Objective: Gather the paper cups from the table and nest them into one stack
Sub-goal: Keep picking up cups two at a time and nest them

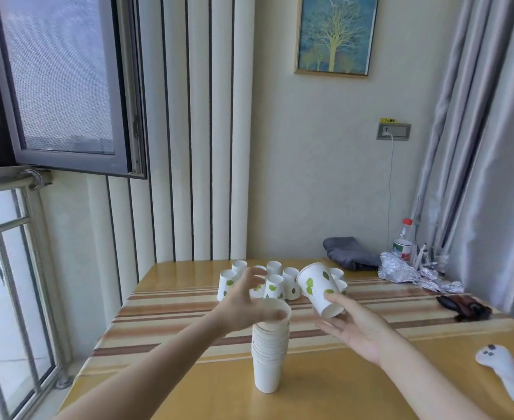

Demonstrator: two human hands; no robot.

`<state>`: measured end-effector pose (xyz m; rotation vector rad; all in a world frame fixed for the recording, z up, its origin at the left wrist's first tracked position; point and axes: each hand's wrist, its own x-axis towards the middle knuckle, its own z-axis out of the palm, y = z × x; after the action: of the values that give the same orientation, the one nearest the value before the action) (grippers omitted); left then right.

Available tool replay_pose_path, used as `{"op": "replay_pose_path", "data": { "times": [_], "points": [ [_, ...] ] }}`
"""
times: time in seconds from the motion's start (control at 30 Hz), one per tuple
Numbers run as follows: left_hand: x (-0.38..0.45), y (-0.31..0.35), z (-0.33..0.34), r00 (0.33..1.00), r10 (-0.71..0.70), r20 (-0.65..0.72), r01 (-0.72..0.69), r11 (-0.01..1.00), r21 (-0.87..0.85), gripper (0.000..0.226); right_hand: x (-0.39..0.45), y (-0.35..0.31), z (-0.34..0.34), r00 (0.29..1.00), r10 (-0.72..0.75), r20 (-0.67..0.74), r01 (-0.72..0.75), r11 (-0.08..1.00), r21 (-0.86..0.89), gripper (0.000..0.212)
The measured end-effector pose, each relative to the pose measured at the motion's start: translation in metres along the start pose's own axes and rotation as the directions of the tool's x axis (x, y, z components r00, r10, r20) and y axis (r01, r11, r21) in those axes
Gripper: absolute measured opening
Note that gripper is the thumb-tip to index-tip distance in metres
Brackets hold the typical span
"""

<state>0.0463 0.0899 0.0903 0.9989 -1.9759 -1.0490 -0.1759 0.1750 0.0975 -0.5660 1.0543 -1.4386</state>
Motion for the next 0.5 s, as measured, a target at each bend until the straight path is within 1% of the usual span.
{"op": "replay_pose_path", "data": {
  "times": [0.07,0.13,0.23,0.3,0.37,0.43,0.5],
  "points": [
    [0.005,0.01,0.0,0.999,0.018,-0.029,-0.019,0.999,-0.027,0.074,0.002,-0.003,0.004,0.998,-0.039,0.043,0.041,0.998,-0.04,0.045],
    [0.013,0.025,0.001,0.998,0.018,-0.062,-0.022,0.998,-0.059,0.068,0.003,-0.005,0.013,0.991,-0.072,0.113,0.083,0.992,-0.096,0.04],
    [0.024,0.042,0.003,0.997,-0.003,-0.072,-0.003,0.996,-0.091,0.07,0.003,-0.005,0.032,0.97,-0.118,0.213,0.156,0.973,-0.172,0.034],
    [0.03,0.046,0.004,0.996,-0.021,-0.081,0.013,0.994,-0.107,0.071,0.003,-0.002,0.041,0.957,-0.144,0.252,0.202,0.954,-0.222,0.038],
    [0.033,0.045,0.003,0.994,-0.037,-0.106,0.024,0.992,-0.121,0.079,0.003,0.002,0.049,0.95,-0.172,0.26,0.261,0.895,-0.363,0.043],
    [0.033,0.04,0.0,0.993,-0.041,-0.111,0.03,0.995,-0.097,0.087,0.005,0.006,0.053,0.947,-0.207,0.248,0.312,0.785,-0.536,0.046],
    [0.03,0.034,-0.003,0.996,-0.035,-0.085,0.029,0.997,-0.078,0.087,0.009,0.012,0.054,0.937,-0.242,0.251,0.349,0.676,-0.65,0.05]
  ]
}}
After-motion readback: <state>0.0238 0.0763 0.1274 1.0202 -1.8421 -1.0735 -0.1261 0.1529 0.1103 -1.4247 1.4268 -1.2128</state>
